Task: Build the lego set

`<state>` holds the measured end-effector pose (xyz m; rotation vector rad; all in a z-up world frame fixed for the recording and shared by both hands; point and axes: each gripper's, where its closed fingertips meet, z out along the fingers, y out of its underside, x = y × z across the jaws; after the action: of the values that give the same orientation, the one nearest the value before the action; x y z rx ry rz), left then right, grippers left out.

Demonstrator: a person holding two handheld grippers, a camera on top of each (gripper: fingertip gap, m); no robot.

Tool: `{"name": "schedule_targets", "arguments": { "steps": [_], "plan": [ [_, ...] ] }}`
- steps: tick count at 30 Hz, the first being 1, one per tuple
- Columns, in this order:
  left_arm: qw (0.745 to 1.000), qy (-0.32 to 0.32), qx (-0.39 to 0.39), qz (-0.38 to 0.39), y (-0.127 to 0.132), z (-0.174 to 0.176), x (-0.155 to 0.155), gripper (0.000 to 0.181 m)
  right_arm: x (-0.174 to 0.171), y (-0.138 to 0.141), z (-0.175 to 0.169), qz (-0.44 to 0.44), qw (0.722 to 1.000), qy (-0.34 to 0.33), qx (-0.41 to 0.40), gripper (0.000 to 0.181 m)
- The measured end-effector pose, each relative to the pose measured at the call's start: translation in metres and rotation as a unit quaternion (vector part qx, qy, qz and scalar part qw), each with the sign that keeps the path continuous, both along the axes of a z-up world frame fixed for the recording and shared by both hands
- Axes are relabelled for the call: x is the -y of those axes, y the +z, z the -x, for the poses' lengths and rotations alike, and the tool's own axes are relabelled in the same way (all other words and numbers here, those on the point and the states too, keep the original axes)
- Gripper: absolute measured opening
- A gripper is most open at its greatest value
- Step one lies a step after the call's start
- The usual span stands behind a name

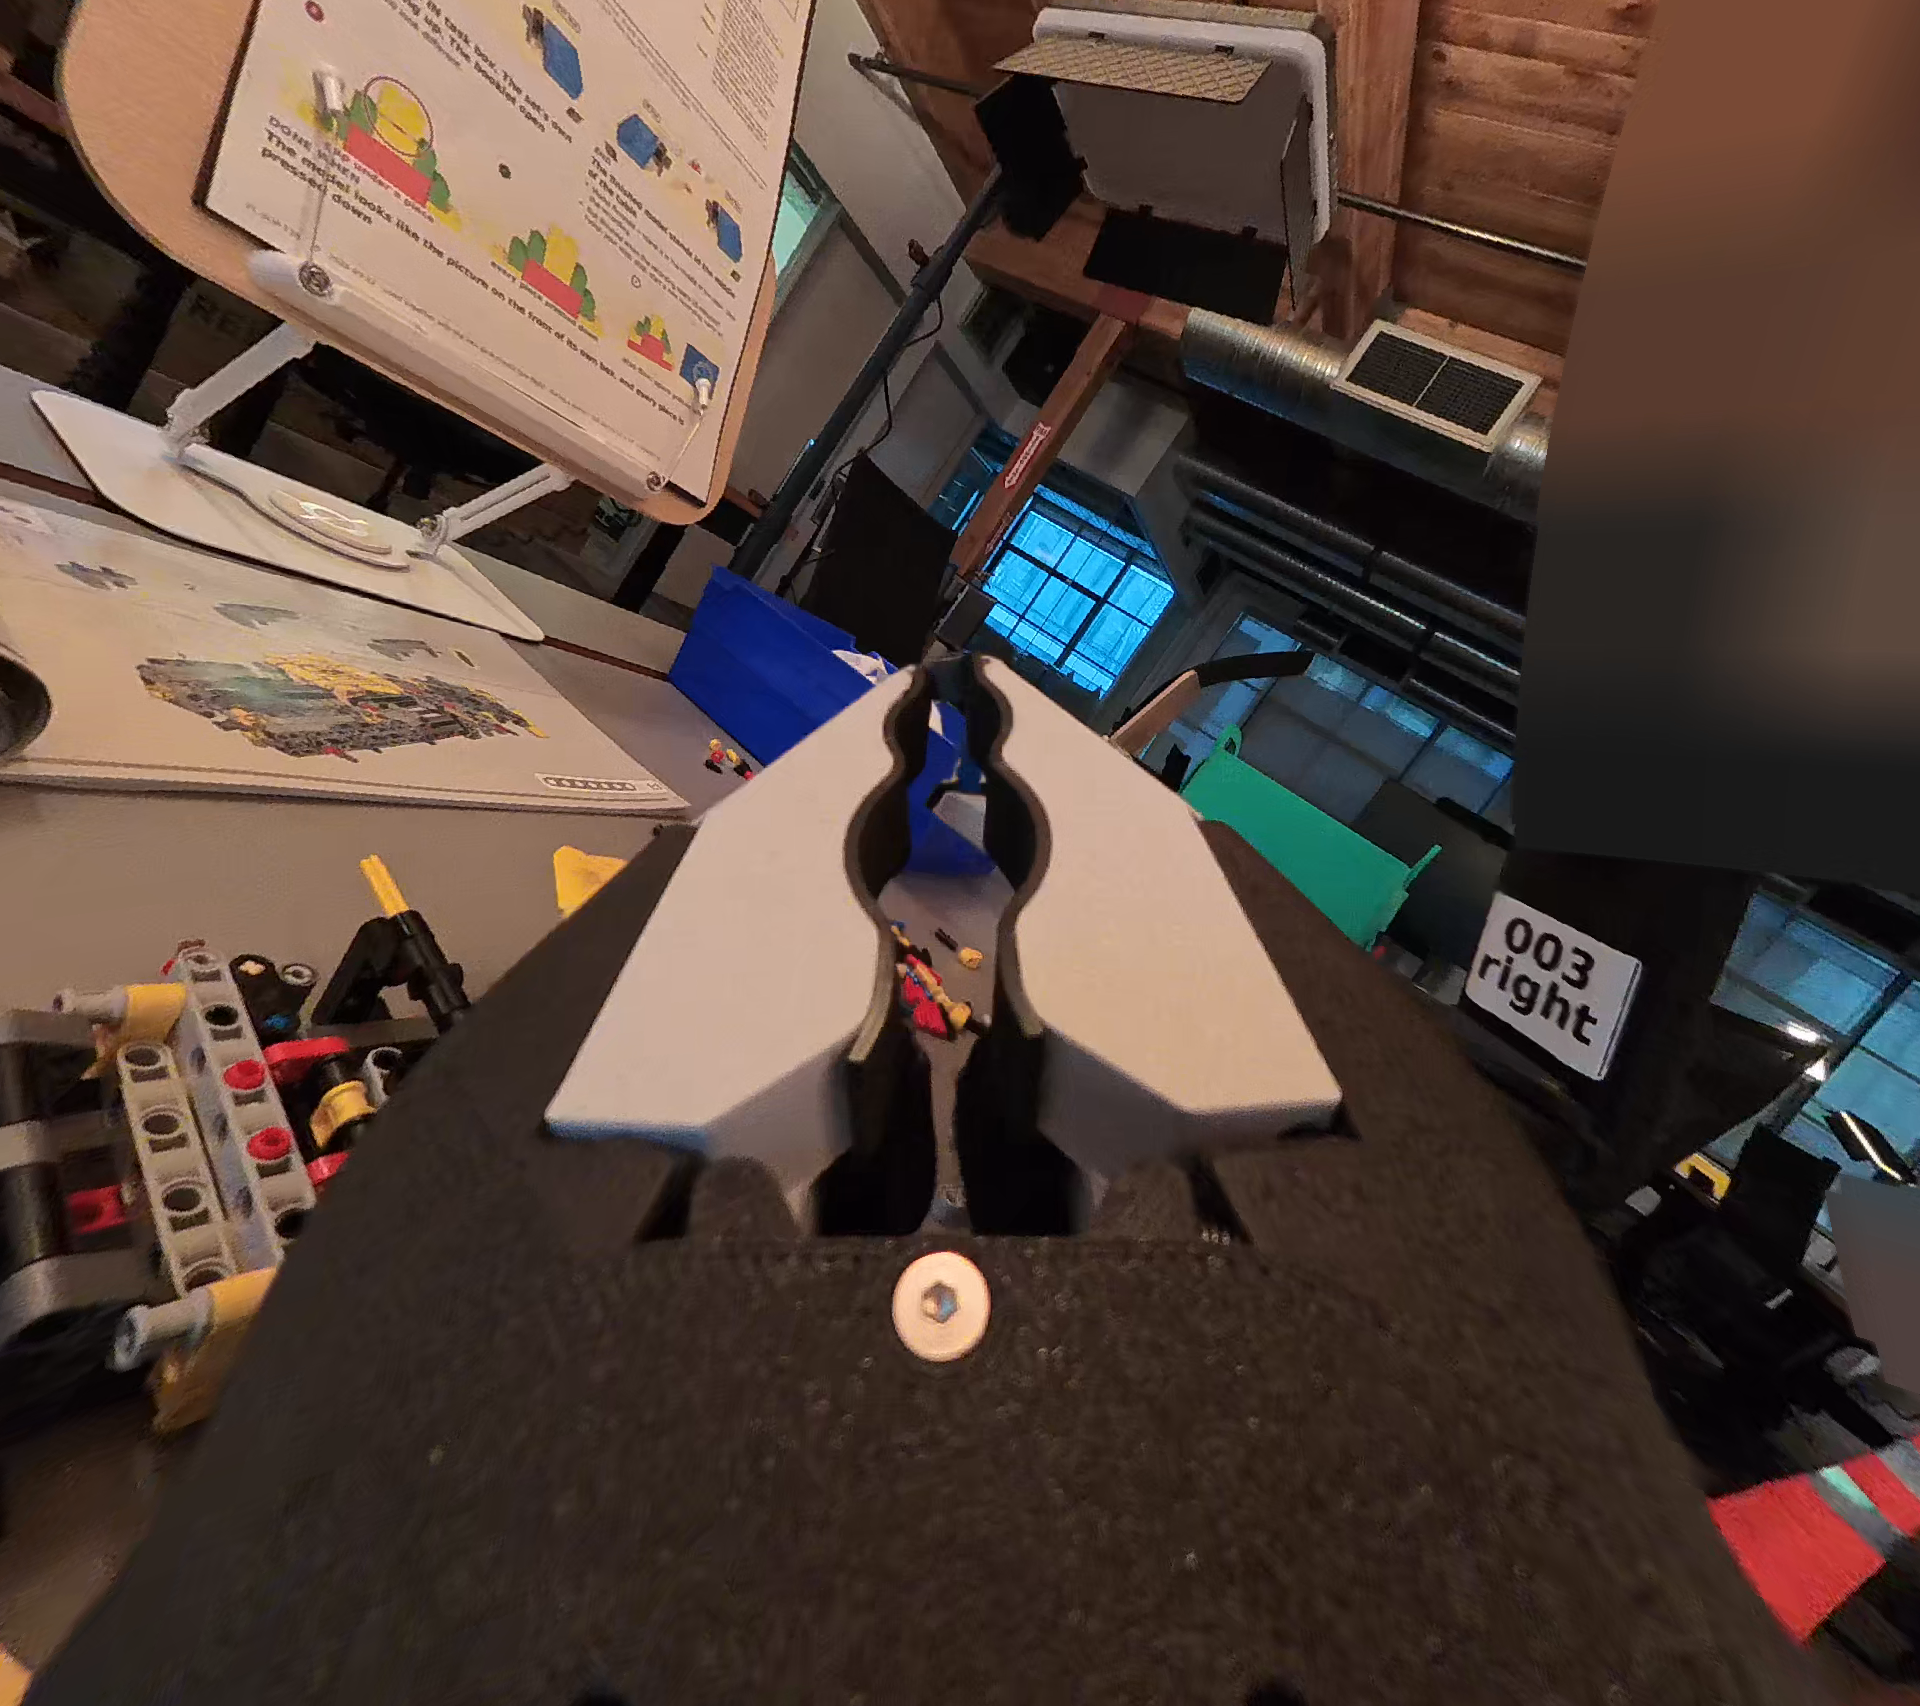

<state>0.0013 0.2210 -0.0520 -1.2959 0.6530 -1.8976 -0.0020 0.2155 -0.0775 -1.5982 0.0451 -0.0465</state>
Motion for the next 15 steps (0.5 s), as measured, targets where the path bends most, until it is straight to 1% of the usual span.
{"name": "schedule_targets", "arguments": {
  "steps": [3,7,11,15],
  "plan": [
    [1.000,-0.004,0.009,-0.014,0.0040,0.0009,0.0041,0.006,-0.0034,-0.0060,0.0010,0.015,1.000,0.007,-0.010,0.003],
    [0.999,0.012,-0.007,-0.040,0.0023,0.0002,0.0032,0.007,0.0008,0.0003,-0.0005,-0.004,1.000,0.008,-0.015,0.003],
    [0.999,0.006,-0.005,-0.037,0.0014,-0.0006,0.0028,0.006,-0.0005,-0.0012,0.0012,0.001,1.000,0.011,-0.012,0.003],
    [0.998,0.012,-0.015,-0.052,-0.0003,-0.0025,0.0033,0.007,0.0010,-0.0010,-0.0018,-0.003,1.000,0.011,-0.026,0.003]
  ]
}}
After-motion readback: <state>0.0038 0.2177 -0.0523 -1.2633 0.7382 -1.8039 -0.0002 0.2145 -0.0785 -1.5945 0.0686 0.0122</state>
